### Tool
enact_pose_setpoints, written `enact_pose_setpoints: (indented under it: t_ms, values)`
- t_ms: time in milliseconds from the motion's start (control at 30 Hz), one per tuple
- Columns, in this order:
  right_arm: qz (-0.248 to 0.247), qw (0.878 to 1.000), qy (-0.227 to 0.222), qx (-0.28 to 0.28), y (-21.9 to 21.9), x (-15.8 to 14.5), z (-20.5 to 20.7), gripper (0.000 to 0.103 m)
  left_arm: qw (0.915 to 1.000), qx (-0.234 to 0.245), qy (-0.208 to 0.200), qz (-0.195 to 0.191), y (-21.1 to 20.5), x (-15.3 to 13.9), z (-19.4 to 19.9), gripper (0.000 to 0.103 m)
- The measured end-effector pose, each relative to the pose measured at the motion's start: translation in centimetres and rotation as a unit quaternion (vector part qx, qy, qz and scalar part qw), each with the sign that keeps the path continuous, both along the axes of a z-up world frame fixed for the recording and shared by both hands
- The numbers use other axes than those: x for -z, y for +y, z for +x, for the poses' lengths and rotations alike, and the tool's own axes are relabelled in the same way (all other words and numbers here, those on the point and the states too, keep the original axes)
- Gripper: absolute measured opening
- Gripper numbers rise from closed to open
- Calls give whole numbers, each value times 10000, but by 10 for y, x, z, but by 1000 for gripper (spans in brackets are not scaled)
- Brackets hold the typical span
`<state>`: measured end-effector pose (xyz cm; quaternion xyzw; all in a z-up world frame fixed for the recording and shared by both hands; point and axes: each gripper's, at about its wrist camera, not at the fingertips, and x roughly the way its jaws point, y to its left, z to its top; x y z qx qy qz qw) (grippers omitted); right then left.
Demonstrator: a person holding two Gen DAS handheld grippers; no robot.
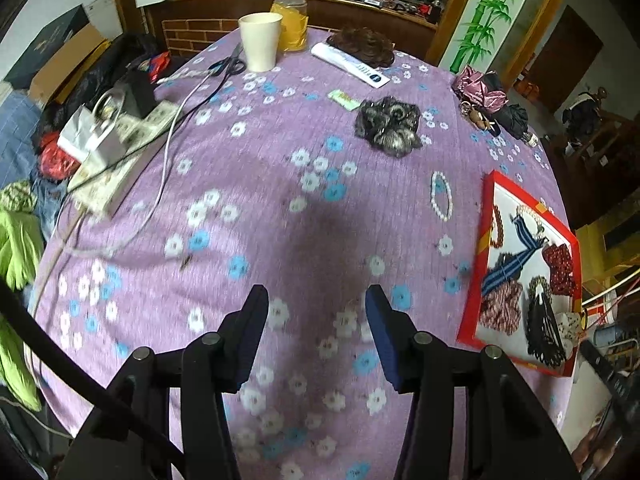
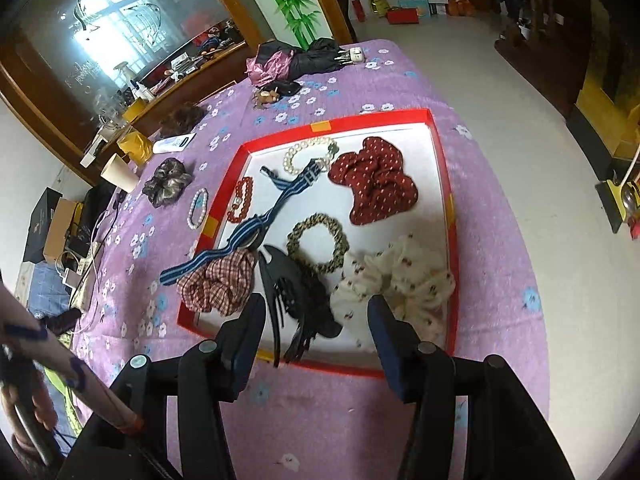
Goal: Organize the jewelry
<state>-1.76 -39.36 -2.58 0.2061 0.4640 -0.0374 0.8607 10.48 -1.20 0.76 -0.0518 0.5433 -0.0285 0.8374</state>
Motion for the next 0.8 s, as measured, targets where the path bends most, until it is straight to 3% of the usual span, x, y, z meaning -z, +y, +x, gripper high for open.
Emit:
enact_pose_setpoints:
  t_ms: [233,533,667,800]
  values:
    - [-180,9998,94,10,22,4,-7,59,9997,212,22,68,-7,9,65,54]
    - [-488,9983,249,-186,56,11,1,62,9977,135,309,-587,-16,51,177,54]
    - [-489,9981,332,-179,63,18,4,64,9954,193,386,-855,-32,69,214,61]
    - [-529,9975,441,-184,66,24,5,64,9971,376,413,-520,-56,86,233,61]
